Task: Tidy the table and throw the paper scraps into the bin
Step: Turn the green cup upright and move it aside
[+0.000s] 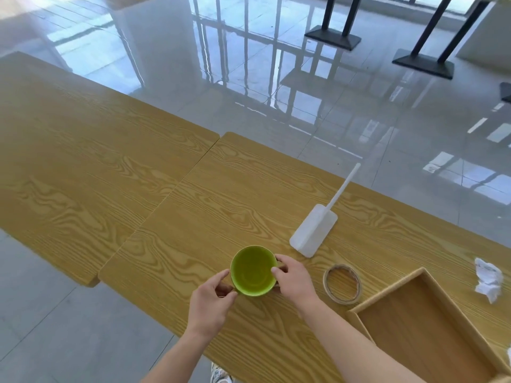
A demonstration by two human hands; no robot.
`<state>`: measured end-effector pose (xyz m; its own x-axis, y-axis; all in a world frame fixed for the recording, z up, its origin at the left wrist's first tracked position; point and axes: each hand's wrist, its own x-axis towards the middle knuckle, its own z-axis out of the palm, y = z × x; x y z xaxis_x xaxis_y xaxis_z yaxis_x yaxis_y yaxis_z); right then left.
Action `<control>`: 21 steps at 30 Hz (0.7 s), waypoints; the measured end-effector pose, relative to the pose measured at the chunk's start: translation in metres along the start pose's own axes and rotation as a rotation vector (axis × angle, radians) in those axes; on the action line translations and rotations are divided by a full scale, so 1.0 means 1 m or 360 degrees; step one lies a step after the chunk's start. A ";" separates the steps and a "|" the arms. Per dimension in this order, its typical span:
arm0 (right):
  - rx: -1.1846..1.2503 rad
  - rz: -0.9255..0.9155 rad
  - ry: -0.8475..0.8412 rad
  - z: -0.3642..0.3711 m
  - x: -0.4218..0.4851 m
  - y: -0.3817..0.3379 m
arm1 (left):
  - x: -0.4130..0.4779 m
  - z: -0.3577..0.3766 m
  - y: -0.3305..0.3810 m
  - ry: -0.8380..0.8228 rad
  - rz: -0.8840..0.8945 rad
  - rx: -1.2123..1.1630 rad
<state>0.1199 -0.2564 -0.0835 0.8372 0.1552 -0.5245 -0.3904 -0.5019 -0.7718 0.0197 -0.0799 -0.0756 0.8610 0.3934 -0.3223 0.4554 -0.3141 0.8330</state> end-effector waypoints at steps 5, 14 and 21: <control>0.0052 -0.0039 -0.0074 0.030 0.014 -0.026 | 0.016 -0.032 -0.006 0.0060 0.0030 -0.0024; -0.0126 -0.0114 -0.0175 0.091 0.049 -0.089 | 0.048 -0.090 -0.022 0.0260 -0.0001 -0.0064; -0.0167 -0.0167 -0.0265 0.141 0.072 -0.134 | 0.076 -0.130 -0.038 0.0449 -0.0104 -0.0087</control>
<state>0.1784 -0.0581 -0.0687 0.7927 0.3453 -0.5024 -0.2553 -0.5603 -0.7880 0.0380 0.0742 -0.0734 0.7297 0.6384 -0.2450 0.4884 -0.2358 0.8401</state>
